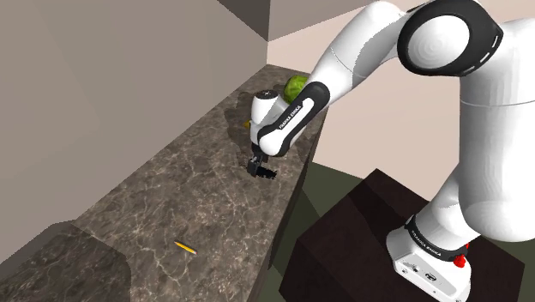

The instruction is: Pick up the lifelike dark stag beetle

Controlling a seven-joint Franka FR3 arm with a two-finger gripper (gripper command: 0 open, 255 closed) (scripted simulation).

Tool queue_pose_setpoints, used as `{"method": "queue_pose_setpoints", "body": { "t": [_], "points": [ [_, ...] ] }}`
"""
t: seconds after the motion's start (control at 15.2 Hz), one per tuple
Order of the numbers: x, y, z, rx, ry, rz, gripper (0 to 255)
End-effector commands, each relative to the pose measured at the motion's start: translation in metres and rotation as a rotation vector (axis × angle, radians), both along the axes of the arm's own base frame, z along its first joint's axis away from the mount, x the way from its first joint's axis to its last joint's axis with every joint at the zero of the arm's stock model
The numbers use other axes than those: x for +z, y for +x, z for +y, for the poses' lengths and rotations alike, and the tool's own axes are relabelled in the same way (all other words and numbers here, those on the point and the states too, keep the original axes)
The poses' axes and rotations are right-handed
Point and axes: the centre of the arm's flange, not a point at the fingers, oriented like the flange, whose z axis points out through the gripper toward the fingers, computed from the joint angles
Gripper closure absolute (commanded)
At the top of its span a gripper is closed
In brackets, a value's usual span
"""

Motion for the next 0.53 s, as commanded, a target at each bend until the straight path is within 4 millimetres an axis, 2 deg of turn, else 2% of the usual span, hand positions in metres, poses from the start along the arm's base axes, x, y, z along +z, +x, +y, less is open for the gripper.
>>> {"method": "queue_pose_setpoints", "body": {
  "t": [0.0, 0.2, 0.26, 0.46],
  "points": [
    [-0.0108, -0.0003, 0.0003, 0.000, 0.000, -0.001, 0],
    [-0.0192, -0.0003, 0.0003, 0.000, 0.000, -0.001, 0],
    [-0.0186, -0.0003, 0.0002, 0.000, 0.000, -0.001, 255],
    [-0.0184, -0.0009, -0.0002, 0.000, 0.000, -0.001, 255]
  ]
}}
